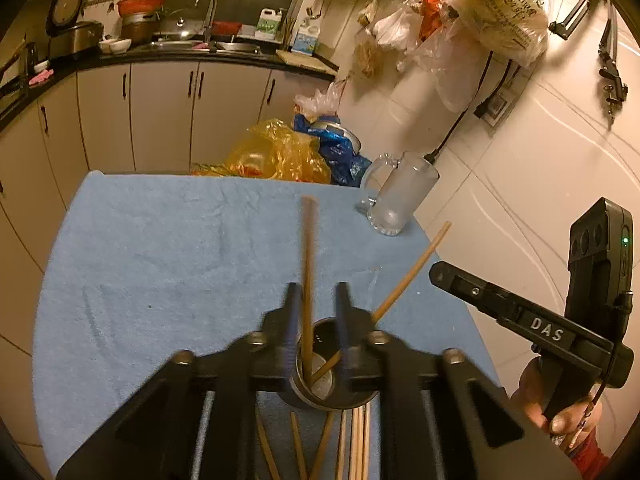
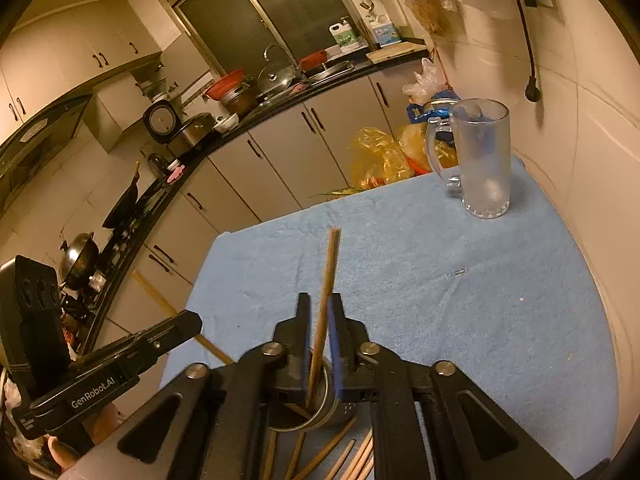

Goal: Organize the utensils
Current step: 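Lower the chopstick into the grey holder and open the left gripper, then move the open left gripper back to the remaining chopsticks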

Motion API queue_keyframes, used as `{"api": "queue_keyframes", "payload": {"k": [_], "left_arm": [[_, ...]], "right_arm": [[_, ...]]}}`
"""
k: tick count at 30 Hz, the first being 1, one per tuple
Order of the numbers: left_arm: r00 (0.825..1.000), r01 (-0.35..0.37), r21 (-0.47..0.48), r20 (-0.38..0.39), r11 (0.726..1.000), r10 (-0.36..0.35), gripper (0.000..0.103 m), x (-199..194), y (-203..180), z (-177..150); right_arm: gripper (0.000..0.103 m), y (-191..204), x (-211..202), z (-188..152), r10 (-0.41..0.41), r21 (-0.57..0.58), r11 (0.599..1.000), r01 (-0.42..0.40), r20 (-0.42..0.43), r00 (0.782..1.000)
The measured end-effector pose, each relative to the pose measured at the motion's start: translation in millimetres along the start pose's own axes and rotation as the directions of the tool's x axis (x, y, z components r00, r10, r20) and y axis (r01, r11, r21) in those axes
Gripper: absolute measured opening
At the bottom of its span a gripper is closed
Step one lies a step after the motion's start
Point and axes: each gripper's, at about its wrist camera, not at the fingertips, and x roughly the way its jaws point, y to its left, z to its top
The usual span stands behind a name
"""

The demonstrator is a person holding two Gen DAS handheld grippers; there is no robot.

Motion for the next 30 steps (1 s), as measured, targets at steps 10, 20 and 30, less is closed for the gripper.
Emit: {"api": "queue_keyframes", "payload": {"k": [10, 20, 30], "left_arm": [[0.999, -0.002, 0.018, 0.042, 1.0, 0.002, 0.028, -39.5, 2.1, -22.5], [0.999, 0.02, -0.005, -0.03, 1.0, -0.02, 0.028, -46.1, 15.6, -121.5], [0.986, 0.004, 0.096, -0.164, 0.995, 0.012, 0.028, -3.1, -10.9, -173.1]], "right_arm": [[0.034, -7.7, -45.9, -22.6, 0.018, 0.012, 1.0, -0.019, 0.068, 0.998], [0.035, -52.3, -52.5, -130.7, -0.051, 0.039, 0.998, 0.05, 0.015, 0.999], [0.035, -78.2, -30.6, -197.5, -0.103, 0.026, 0.994, 0.103, -0.001, 0.995]]}}
